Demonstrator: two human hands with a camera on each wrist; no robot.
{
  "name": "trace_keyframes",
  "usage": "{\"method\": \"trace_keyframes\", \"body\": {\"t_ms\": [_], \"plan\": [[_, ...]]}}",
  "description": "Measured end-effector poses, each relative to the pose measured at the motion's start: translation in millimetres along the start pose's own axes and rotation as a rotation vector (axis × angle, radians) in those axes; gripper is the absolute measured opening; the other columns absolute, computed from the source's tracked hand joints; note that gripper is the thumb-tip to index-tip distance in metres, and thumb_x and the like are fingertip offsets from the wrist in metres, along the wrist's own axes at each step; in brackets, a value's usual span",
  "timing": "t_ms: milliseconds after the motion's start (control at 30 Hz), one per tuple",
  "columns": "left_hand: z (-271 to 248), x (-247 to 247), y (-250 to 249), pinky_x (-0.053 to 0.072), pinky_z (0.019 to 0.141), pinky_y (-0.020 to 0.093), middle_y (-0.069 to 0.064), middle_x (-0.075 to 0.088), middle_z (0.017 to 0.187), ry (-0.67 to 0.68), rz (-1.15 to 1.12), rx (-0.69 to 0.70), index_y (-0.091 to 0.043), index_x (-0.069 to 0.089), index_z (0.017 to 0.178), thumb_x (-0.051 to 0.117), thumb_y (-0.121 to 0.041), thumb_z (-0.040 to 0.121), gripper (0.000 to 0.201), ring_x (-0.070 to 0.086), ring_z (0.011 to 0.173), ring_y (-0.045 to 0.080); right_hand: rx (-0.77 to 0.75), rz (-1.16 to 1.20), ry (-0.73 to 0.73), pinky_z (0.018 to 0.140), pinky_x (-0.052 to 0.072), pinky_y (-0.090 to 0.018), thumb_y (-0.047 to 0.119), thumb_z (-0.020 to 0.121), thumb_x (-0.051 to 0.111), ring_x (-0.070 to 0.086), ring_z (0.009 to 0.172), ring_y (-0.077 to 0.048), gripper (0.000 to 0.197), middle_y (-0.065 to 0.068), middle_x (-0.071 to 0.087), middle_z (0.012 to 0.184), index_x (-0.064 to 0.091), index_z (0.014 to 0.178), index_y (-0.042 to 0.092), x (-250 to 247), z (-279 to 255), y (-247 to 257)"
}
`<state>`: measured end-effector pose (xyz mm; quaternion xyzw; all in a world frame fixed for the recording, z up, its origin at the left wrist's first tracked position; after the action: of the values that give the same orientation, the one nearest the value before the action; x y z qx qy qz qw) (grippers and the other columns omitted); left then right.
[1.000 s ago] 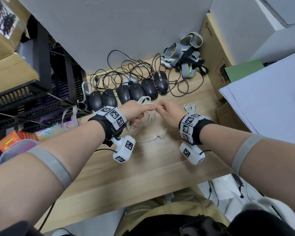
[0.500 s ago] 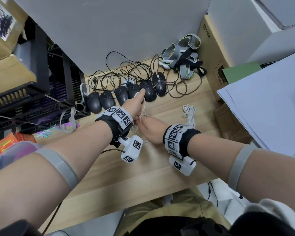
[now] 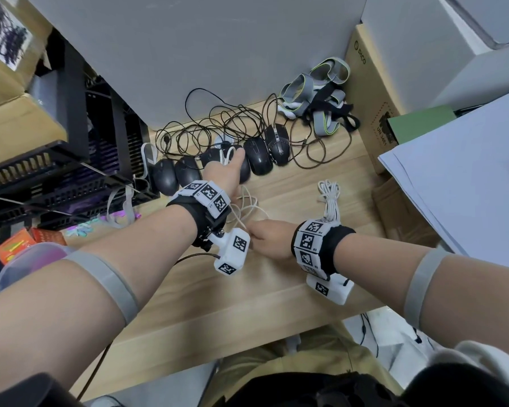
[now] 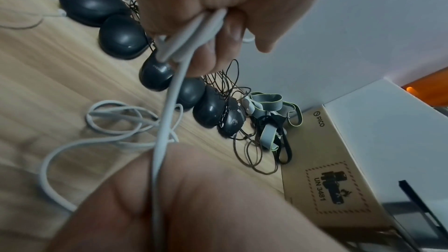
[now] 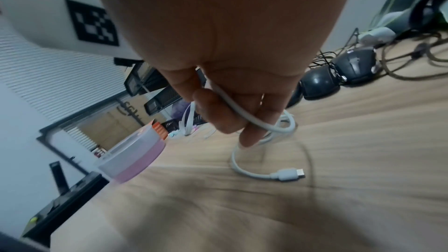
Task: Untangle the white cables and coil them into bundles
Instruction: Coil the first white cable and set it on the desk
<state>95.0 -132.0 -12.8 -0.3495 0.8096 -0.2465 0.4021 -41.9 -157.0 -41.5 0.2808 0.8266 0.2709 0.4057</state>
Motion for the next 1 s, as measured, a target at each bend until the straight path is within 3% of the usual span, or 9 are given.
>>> {"method": "trace_keyframes", "body": {"t_ms": [100,200,400,500,600,667,800,900,1000], "plan": [[3.5,-10.3,-7.6,0.046,0.058,0.029,0.001,0.052,0.059,-0.044,0.070,0.106,-0.015,0.064,0.076,0.067,-0.068,0.073,0.053,0.051,0.050,0.024,-0.039,-0.091,0.076,0.091,0.044,-0.034,0.029,0.098,0.043,0.058,0.108,-0.028,0.029,-0.010,0.064,0.117,0.054,0.119,0.012,8.4,-8.5,4.4],[3.1,-16.6,-16.7,0.047,0.054,0.032,0.003,0.059,0.065,-0.041,0.266,0.251,-0.014,0.057,0.073,0.069,-0.068,0.074,0.055,0.050,0.055,0.021,-0.084,-0.204,0.092,0.071,0.034,-0.029,0.037,0.100,0.041,0.055,0.082,-0.025,0.029,-0.001,0.058,0.085,0.056,0.096,0.013,3.6,-19.9,10.6],[-30.3,26.2,4.8,0.031,0.045,0.023,0.001,0.047,0.051,0.450,0.449,0.252,-0.009,0.063,0.069,0.047,-0.079,0.084,0.074,0.038,0.037,0.013,-0.085,0.046,-0.388,0.071,0.043,-0.033,0.034,0.101,0.041,0.059,0.079,-0.020,0.029,0.003,0.062,0.083,0.060,0.087,0.017,-80.4,-18.3,3.1],[-41.0,38.3,9.3,0.029,0.041,0.022,0.011,0.046,0.057,0.572,0.403,0.248,-0.014,0.067,0.070,0.065,-0.067,0.081,0.054,0.037,0.039,0.017,-0.019,0.074,-0.437,0.079,0.052,-0.041,0.042,0.089,0.047,0.065,0.083,-0.021,0.026,0.003,0.070,0.087,0.066,0.090,0.024,-91.3,-8.4,-17.2],[-45.5,45.3,4.7,0.032,0.039,0.020,0.015,0.049,0.060,0.651,0.412,0.274,-0.005,0.069,0.084,0.078,-0.049,0.080,0.045,0.042,0.039,0.017,0.061,0.082,-0.507,0.073,0.053,-0.042,0.068,0.082,0.037,0.064,0.077,-0.022,0.057,0.000,0.069,0.081,0.066,0.091,0.020,-100.3,-10.4,-31.5],[-40.3,45.2,4.0,0.034,0.038,0.020,0.011,0.050,0.055,0.656,0.376,0.253,-0.002,0.064,0.081,0.078,-0.054,0.079,0.053,0.042,0.037,0.017,0.059,0.157,-0.543,0.070,0.050,-0.040,0.071,0.083,0.030,0.062,0.076,-0.024,0.065,-0.004,0.067,0.081,0.063,0.093,0.015,-103.7,-15.1,-36.2],[-31.3,45.6,1.8,0.048,0.053,0.032,0.007,0.058,0.056,0.679,0.043,0.146,-0.016,0.056,0.060,0.064,-0.065,0.084,0.056,0.052,0.051,0.023,0.075,0.181,-0.600,0.063,0.040,-0.038,0.045,0.099,0.035,0.050,0.068,-0.023,0.032,0.003,0.052,0.069,0.045,0.076,0.025,-101.0,-20.9,-50.9],[-23.4,31.8,-11.3,0.060,0.065,0.029,0.017,0.074,0.073,0.484,-0.089,0.142,-0.005,0.065,0.068,0.051,-0.059,0.095,0.062,0.069,0.063,0.023,0.121,0.168,-0.520,0.065,0.034,-0.033,0.034,0.101,0.037,0.049,0.069,-0.022,0.029,0.006,0.048,0.068,0.041,0.074,0.026,-82.3,-17.6,-62.2],[-12.7,15.8,-14.9,0.060,0.060,0.028,0.014,0.070,0.062,0.289,-0.134,0.155,-0.002,0.065,0.069,0.053,-0.055,0.097,0.061,0.069,0.061,0.024,0.056,0.174,-0.449,0.066,0.031,-0.031,0.028,0.104,0.036,0.049,0.071,-0.022,0.028,0.008,0.048,0.068,0.047,0.079,0.019,-65.1,-17.5,-48.1]]}}
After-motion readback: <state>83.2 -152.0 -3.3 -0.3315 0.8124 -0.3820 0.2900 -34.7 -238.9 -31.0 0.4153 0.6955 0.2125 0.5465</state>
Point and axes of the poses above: each hand's wrist, its own z-axis towards the middle knuckle, its own x-axis out of the palm, y = z × x, the point moved 10 cm from there along z, towards the middle knuckle
